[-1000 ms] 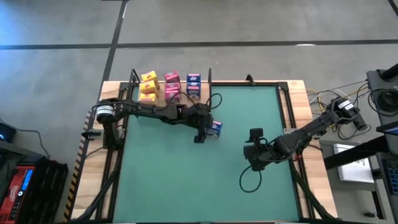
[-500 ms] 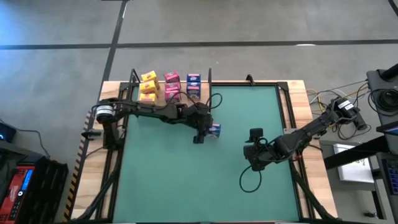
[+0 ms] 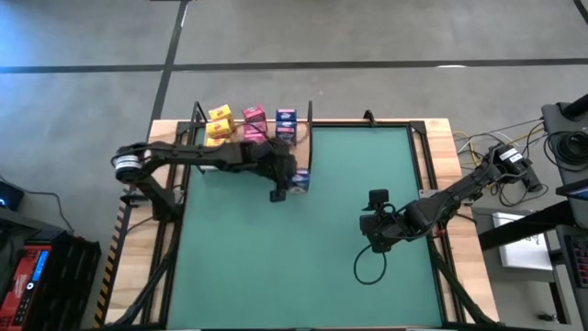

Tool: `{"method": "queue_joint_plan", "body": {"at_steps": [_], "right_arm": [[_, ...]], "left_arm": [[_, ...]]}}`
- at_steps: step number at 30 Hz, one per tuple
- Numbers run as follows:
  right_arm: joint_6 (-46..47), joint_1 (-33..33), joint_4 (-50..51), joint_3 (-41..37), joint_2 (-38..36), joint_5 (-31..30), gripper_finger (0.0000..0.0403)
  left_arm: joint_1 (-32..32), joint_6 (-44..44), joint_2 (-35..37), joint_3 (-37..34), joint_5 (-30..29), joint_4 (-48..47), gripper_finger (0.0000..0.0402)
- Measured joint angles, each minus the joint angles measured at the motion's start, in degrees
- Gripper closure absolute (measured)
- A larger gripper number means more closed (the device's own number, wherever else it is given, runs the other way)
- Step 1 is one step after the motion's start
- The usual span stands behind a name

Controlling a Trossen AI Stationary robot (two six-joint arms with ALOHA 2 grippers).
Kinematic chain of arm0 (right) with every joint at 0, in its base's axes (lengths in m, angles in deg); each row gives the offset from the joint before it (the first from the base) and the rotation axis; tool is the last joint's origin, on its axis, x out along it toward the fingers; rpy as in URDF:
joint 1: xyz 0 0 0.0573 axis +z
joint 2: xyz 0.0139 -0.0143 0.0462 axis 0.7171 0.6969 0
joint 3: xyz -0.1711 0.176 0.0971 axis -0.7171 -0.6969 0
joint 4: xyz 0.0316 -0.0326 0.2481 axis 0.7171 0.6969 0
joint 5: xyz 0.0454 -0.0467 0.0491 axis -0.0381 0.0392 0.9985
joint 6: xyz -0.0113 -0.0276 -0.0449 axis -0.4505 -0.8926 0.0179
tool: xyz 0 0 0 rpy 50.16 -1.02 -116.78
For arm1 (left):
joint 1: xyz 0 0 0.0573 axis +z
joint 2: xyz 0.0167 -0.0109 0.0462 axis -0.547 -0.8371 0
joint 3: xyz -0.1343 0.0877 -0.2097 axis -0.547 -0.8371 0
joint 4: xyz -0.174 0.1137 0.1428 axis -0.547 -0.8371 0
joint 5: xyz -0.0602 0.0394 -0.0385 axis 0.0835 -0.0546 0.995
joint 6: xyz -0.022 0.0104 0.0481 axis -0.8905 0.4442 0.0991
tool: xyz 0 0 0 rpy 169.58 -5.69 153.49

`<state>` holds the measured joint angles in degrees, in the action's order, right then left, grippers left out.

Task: Stack cereal on shelf
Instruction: Put the blue cereal box on the shelf aligned with the other blue cereal boxes

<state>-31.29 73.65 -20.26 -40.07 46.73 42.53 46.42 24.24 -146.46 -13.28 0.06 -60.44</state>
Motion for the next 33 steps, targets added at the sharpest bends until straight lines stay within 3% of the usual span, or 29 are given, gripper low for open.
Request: {"method": "queue_joint_plan", "body": {"at_steps": [7, 15, 33], "right_arm": [[0.0, 0.0, 0.0, 0.0, 0.0, 0.0, 0.0170], [0.0, 0.0, 0.0, 0.0, 0.0, 0.0, 0.0170], [0.0, 0.0, 0.0, 0.0, 0.0, 0.0, 0.0170]], "left_arm": [[5.1, 4.9, 4.9, -4.7, -0.2, 2.0, 0.0233], [10.9, 7.6, 3.3, -4.6, 0.4, 3.3, 0.0233], [15.8, 10.2, 2.8, -4.6, -0.1, 4.4, 0.0227]]}}
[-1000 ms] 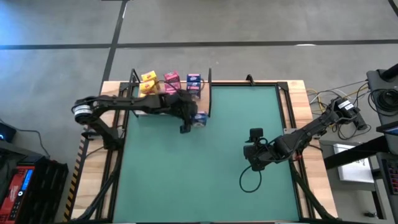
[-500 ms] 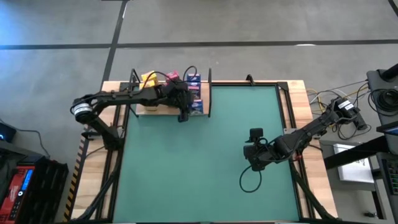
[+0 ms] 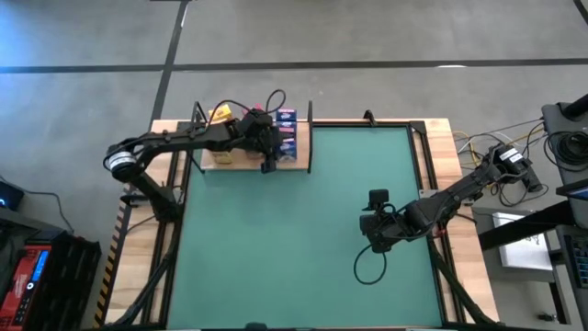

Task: Stack cereal on shelf
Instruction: Put the blue cereal box on the shelf aligned with the other blue cereal boxes, then return to Home Position

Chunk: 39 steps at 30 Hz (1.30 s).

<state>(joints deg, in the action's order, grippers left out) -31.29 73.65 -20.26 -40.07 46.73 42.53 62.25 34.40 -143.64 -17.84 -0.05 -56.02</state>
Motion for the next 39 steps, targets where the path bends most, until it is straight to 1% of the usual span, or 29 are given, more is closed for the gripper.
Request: {"method": "queue_joint_plan", "body": {"at_steps": [2, 5, 9, 12, 20, 26, 33, 39], "right_arm": [[0.0, 0.0, 0.0, 0.0, 0.0, 0.0, 0.0170], [0.0, 0.0, 0.0, 0.0, 0.0, 0.0, 0.0170], [0.0, 0.0, 0.0, 0.0, 0.0, 0.0, 0.0170], [0.0, 0.0, 0.0, 0.0, 0.0, 0.0, 0.0170], [0.0, 0.0, 0.0, 0.0, 0.0, 0.0, 0.0170], [0.0, 0.0, 0.0, 0.0, 0.0, 0.0, 0.0170], [0.0, 0.0, 0.0, 0.0, 0.0, 0.0, 0.0170], [0.0, 0.0, 0.0, 0.0, 0.0, 0.0, 0.0170]], "left_arm": [[0.4, -0.8, -0.2, 0.0, -0.1, -0.3, 0.0218], [0.6, -0.7, -0.4, -0.1, -0.6, -1.7, 0.0195], [0.6, 1.1, -0.4, -0.1, -0.5, -1.4, 0.0162], [0.6, 1.9, -0.3, -0.1, 0.0, -1.6, 0.0148], [0.5, 1.6, 1.2, -0.1, 1.0, -2.1, 0.0143], [0.5, 1.6, 4.5, -0.1, 1.1, -2.1, 0.0143], [0.5, 1.9, 6.8, -0.1, 0.1, -2.5, 0.0143], [0.5, -0.3, 11.9, -0.1, 0.0, -3.3, 0.0143]]}}
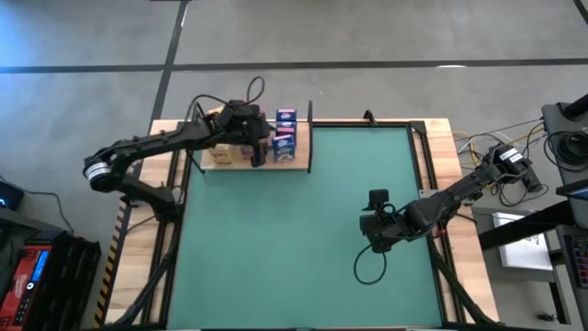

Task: Stack cereal on shelf
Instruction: Return to Home Position

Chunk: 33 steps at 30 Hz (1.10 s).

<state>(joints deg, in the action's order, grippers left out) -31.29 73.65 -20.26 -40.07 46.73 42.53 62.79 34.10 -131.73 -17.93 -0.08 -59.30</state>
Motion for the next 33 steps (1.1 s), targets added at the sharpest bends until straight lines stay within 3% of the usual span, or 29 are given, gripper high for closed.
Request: {"method": "queue_joint_plan", "body": {"at_steps": [7, 16, 24, 29, 33], "right_arm": [[0.0, 0.0, 0.0, 0.0, 0.0, 0.0, 0.0170], [0.0, 0.0, 0.0, 0.0, 0.0, 0.0, 0.0170], [0.0, 0.0, 0.0, 0.0, 0.0, 0.0, 0.0170], [0.0, 0.0, 0.0, 0.0, 0.0, 0.0, 0.0170], [0.0, 0.0, 0.0, 0.0, 0.0, 0.0, 0.0170]], "left_arm": [[-1.9, -7.7, 9.1, -2.9, 5.3, -4.5, 0.0143], [-14.2, -19.4, 23.8, -19.7, 4.9, 1.1, 0.0143], [-32.8, -31.4, 39.5, -35.7, -7.8, 15.0, 0.0143], [-45.8, -32.7, 44.8, -44.9, -16.9, 25.2, 0.0143], [-54.7, -33.0, 47.1, -51.8, -27.6, 34.0, 0.0143]]}}
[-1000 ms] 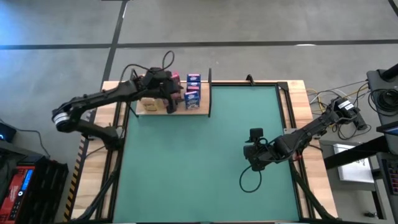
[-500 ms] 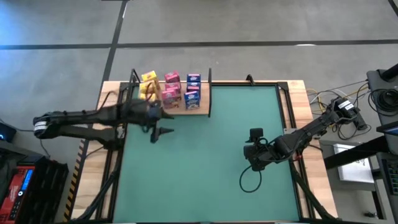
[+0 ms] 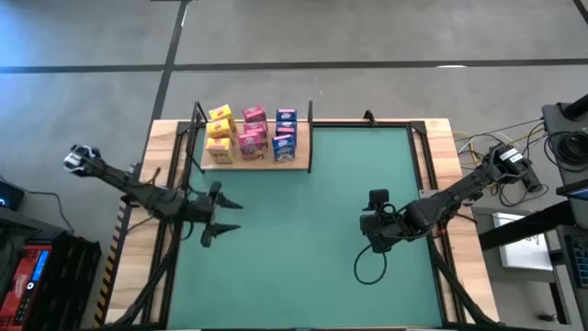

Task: Stack cereal on shelf
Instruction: Return to Home Position

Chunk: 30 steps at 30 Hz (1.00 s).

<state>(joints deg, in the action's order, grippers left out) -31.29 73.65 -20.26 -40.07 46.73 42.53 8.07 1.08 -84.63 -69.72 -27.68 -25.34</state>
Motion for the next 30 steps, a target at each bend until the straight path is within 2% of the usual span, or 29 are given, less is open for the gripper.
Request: {"method": "queue_joint_plan", "body": {"at_steps": [6, 11, 16, 21, 30], "right_arm": [[0.0, 0.0, 0.0, 0.0, 0.0, 0.0, 0.0170], [0.0, 0.0, 0.0, 0.0, 0.0, 0.0, 0.0170], [0.0, 0.0, 0.0, 0.0, 0.0, 0.0, 0.0170], [0.0, 0.0, 0.0, 0.0, 0.0, 0.0, 0.0170], [0.0, 0.0, 0.0, 0.0, 0.0, 0.0, 0.0170]], "left_arm": [[-9.4, -0.4, 0.7, -7.5, -7.9, 12.8, 0.0143], [-12.3, -2.1, 0.4, -8.8, -11.7, 10.8, 0.0143], [-12.4, -4.1, -1.0, -8.8, -9.9, 11.2, 0.0143], [-12.4, -4.8, -2.4, -8.7, -3.0, 13.4, 0.0143], [-12.4, -3.3, -4.8, -8.8, -6.1, 12.6, 0.0143]]}}
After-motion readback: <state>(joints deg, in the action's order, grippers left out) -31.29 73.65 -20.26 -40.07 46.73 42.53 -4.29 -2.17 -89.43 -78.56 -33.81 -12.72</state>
